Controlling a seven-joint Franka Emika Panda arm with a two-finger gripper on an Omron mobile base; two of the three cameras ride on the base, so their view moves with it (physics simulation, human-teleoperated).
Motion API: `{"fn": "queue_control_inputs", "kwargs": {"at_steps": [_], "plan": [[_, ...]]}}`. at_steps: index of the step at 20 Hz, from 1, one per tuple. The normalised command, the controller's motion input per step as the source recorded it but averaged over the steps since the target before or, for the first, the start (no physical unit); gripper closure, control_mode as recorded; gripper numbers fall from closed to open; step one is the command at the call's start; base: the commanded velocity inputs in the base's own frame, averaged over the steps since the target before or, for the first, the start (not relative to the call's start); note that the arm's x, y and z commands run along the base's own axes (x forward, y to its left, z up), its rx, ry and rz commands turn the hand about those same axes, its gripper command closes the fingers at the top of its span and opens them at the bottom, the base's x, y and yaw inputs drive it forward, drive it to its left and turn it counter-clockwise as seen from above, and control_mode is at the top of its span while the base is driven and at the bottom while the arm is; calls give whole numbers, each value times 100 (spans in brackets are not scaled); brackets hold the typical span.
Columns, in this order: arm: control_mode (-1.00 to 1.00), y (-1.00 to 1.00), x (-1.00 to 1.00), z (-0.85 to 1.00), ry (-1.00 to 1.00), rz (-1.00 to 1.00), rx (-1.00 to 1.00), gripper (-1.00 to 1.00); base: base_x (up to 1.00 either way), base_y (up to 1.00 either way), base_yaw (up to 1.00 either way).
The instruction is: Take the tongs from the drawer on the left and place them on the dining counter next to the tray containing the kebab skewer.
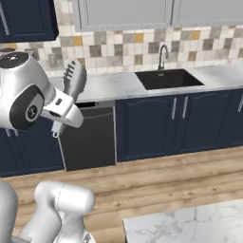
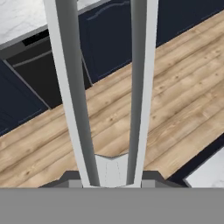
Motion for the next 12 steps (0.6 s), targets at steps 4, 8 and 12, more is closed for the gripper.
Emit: {"fn": "queue_control_inputs", "kwargs": {"at_steps": [4,8,12], "plan": [[100,0,0,0,0,0,0,100,0,83,-27],[100,0,0,0,0,0,0,100,0,89,-24],[100,0,0,0,0,0,0,100,17,41,-28]]}}
